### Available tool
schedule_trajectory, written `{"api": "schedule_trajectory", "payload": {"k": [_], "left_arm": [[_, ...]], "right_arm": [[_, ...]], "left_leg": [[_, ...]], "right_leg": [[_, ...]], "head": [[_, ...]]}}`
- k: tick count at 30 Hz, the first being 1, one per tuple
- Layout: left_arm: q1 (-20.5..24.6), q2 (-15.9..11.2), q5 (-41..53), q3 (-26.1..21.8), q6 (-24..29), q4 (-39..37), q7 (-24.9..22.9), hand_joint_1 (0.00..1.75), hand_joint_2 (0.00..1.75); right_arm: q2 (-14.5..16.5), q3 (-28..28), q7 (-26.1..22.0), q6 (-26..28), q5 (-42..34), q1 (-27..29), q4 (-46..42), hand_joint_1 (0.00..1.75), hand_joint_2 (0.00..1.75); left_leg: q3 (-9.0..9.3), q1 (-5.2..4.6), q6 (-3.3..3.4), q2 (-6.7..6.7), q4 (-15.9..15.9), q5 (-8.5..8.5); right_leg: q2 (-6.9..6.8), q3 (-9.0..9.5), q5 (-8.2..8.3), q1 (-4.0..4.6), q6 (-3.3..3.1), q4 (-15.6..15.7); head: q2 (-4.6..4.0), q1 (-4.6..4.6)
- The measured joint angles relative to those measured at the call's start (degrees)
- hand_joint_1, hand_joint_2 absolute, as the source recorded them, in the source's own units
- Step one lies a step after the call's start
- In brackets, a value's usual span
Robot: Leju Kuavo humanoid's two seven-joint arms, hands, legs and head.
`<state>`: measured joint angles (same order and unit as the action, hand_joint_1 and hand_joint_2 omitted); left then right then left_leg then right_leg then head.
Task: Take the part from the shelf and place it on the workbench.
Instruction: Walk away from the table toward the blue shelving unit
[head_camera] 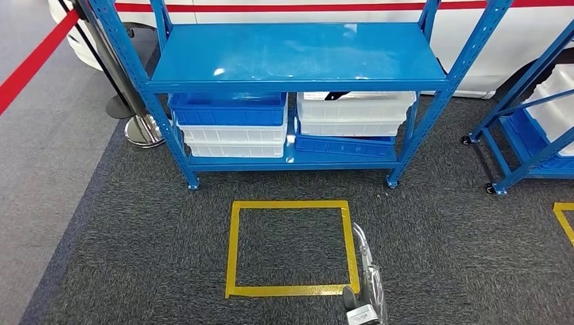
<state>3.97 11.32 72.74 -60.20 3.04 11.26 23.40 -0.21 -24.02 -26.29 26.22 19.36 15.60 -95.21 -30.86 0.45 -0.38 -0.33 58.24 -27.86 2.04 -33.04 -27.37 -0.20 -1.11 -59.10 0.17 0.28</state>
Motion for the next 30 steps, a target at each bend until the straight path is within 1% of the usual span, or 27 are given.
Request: {"api": "schedule_trajectory", "payload": {"k": [1, 3, 8, 12, 14, 15, 16, 17, 19, 20, 21, 22, 23, 24, 25, 26, 27, 28, 29, 30], "left_arm": [[0.00, 0.03, -0.26, -0.07, -0.25, 0.00, -0.05, 0.00, 0.00], [0.03, 0.04, -0.67, -0.29, -0.74, 0.00, -0.40, 0.00, 0.00], [0.22, 0.03, -1.88, -1.23, -1.33, 0.00, -1.09, 0.00, 0.00], [0.27, -0.02, -2.71, -2.21, -1.66, 0.00, -1.57, 0.00, 0.00], [0.31, -0.03, -2.73, -2.61, -1.66, 0.00, -1.67, 0.00, 0.00], [0.31, -0.03, -2.72, -2.73, -1.66, 0.00, -1.69, 0.00, 0.00], [0.30, -0.03, -2.69, -2.81, -1.66, 0.00, -1.71, 0.00, 0.00], [0.27, -0.02, -2.67, -2.85, -1.67, 0.00, -1.72, 0.00, 0.00], [0.16, -0.03, -2.63, -2.89, -1.71, 0.00, -1.75, 0.00, 0.00], [0.09, -0.03, -2.62, -2.90, -1.73, 0.00, -1.78, 0.00, 0.00], [0.02, -0.03, -2.62, -2.92, -1.74, 0.00, -1.79, 0.00, 0.00], [-0.05, -0.03, -2.61, -2.93, -1.74, 0.00, -1.80, 0.00, 0.00], [-0.10, -0.02, -2.58, -2.94, -1.76, 0.00, -1.80, 0.00, 0.00], [-0.12, 0.01, -2.54, -2.95, -1.77, 0.00, -1.80, 0.00, 0.00], [-0.09, 0.02, -2.47, -2.95, -1.79, 0.00, -1.79, 0.00, 0.00], [-0.03, 0.04, -2.39, -2.95, -1.80, 0.00, -1.80, 0.00, 0.00], [0.03, 0.04, -2.33, -2.95, -1.80, 0.00, -1.82, 0.00, 0.00], [0.07, 0.04, -2.28, -2.95, -1.76, 0.00, -1.86, 0.00, 0.00], [0.11, 0.04, -2.22, -2.95, -1.72, 0.00, -1.91, 0.00, 0.00], [0.11, 0.04, -2.15, -2.95, -1.67, 0.00, -1.95, 0.00, 0.00]], "right_arm": [[0.01, 0.00, 0.03, 0.05, 0.01, 0.02, 0.00, 0.00, 0.00], [0.02, 0.02, 0.07, 0.09, -0.05, 0.03, 0.00, 0.00, 0.00], [0.10, 0.30, 0.06, 0.13, -0.25, 0.21, 0.00, 0.00, 0.00], [0.26, 0.56, -0.01, 0.11, -0.37, 0.60, 0.00, 0.00, 0.00], [0.30, 0.73, -0.03, 0.05, -0.42, 0.80, 0.00, 0.00, 0.00], [0.31, 0.83, -0.05, 0.01, -0.45, 0.89, -0.01, 0.00, 0.00], [0.31, 0.92, -0.08, -0.03, -0.47, 0.95, -0.01, 0.00, 0.00], [0.31, 0.99, -0.11, -0.05, -0.49, 0.98, -0.01, 0.00, 0.00], [0.31, 1.12, -0.15, -0.08, -0.51, 1.10, -0.01, 0.00, 0.00], [0.31, 1.19, -0.16, -0.08, -0.52, 1.21, 0.01, 0.00, 0.00], [0.30, 1.26, -0.16, -0.09, -0.53, 1.33, 0.01, 0.00, 0.00], [0.30, 1.31, -0.16, -0.09, -0.54, 1.41, 0.02, 0.00, 0.00], [0.30, 1.33, -0.16, -0.09, -0.54, 1.46, 0.02, 0.00, 0.00], [0.30, 1.34, -0.16, -0.09, -0.54, 1.48, 0.01, 0.00, 0.00], [0.30, 1.36, -0.13, -0.09, -0.54, 1.48, 0.03, 0.00, 0.00], [0.30, 1.39, -0.09, -0.10, -0.55, 1.47, 0.01, 0.00, 0.00], [0.31, 1.45, -0.04, -0.11, -0.56, 1.56, -0.02, 0.00, 0.00], [0.31, 1.52, 0.01, -0.13, -0.57, 1.68, -0.07, 0.00, 0.00], [0.31, 1.59, 0.02, -0.13, -0.57, 1.81, -0.14, 0.00, 0.00], [0.34, 1.67, 0.03, -0.13, -0.58, 1.97, -0.19, 0.00, 0.00]], "left_leg": [[-0.02, -0.07, 0.03, -0.02, 0.00, 0.05], [-0.04, -0.24, 0.27, -0.02, 0.04, 0.09], [-0.25, -0.66, 1.13, -0.02, 0.25, 0.02], [-0.45, -1.03, 1.86, -0.01, 0.35, 0.03], [-0.34, -0.95, 2.44, 0.01, 0.02, -0.02], [-0.17, -0.82, 2.82, 0.05, -0.26, -0.17], [0.17, -0.68, 3.20, 0.10, -0.49, -0.40], [0.48, -0.57, 3.51, 0.19, -0.66, -0.66], [0.84, -0.59, 3.64, 0.48, -0.68, -1.04], [1.10, -0.60, 3.53, 0.61, -0.66, -1.24], [1.48, -0.59, 3.31, 0.73, -0.64, -1.51], [2.02, -0.54, 3.06, 0.80, -0.63, -1.86], [2.72, -0.47, 2.79, 0.85, -0.63, -2.30], [3.50, -0.39, 2.51, 0.91, -0.64, -2.85], [4.21, -0.34, 2.21, 0.98, -0.68, -3.34], [4.68, -0.32, 1.83, 1.04, -0.82, -3.77], [5.14, -0.32, 1.38, 1.12, -1.13, -4.11], [5.55, -0.35, 0.92, 1.17, -1.22, -4.11], [5.91, -0.37, 0.45, 1.18, -0.95, -3.93], [5.95, -0.31, 0.08, 1.17, 0.22, -3.51]], "right_leg": [[-0.02, 0.03, 0.05, -0.03, -0.09, 0.08], [-0.04, 0.14, 0.23, -0.16, 0.22, 0.32], [-0.03, 0.19, 0.55, -0.59, 1.50, 0.81], [-0.03, 0.24, 0.79, -0.98, 2.35, 0.87], [-0.06, 0.12, 1.12, -1.05, 2.85, 0.35], [-0.29, -0.14, 1.02, -1.03, 3.05, -0.46], [-0.60, -0.82, 0.42, -1.00, 3.18, -1.89], [-0.93, -2.01, -0.76, -1.01, 3.22, -4.22], [-1.35, -5.83, -3.97, -1.03, 3.22, -11.05], [-1.41, -7.70, -5.04, -1.08, 3.21, -14.07], [-1.49, -8.87, -5.13, -1.11, 3.22, -15.58], [-1.59, -8.90, -3.98, -1.12, 3.19, -14.92], [-1.72, -7.87, -1.89, -1.11, 3.05, -12.25], [-1.95, -6.25, 0.45, -1.09, 2.85, -8.41], [-2.22, -4.83, 1.91, -0.89, 2.60, -5.04], [-2.46, -3.82, 2.45, -0.62, 2.21, -2.55], [-2.62, -3.33, 2.28, -0.33, 1.83, -1.19], [-2.62, -3.11, 1.60, -0.13, 1.38, -0.74], [-2.44, -2.49, 1.21, -0.13, 0.86, -0.29], [-2.29, -1.58, 0.88, -0.23, 0.44, 0.17]], "head": [[0.00, 0.01], [-0.01, 0.01], [-0.02, 0.00], [-0.01, -0.03], [0.00, -0.03], [0.00, 0.02], [0.00, 0.13], [-0.01, 0.22], [-0.01, 0.37], [-0.01, 0.37], [-0.01, 0.36], [-0.01, 0.37], [-0.01, 0.36], [-0.01, 0.38], [-0.01, 0.36], [-0.01, 0.37], [0.00, 0.42], [0.00, 0.41], [0.00, 0.43], [0.00, 0.41]]}}
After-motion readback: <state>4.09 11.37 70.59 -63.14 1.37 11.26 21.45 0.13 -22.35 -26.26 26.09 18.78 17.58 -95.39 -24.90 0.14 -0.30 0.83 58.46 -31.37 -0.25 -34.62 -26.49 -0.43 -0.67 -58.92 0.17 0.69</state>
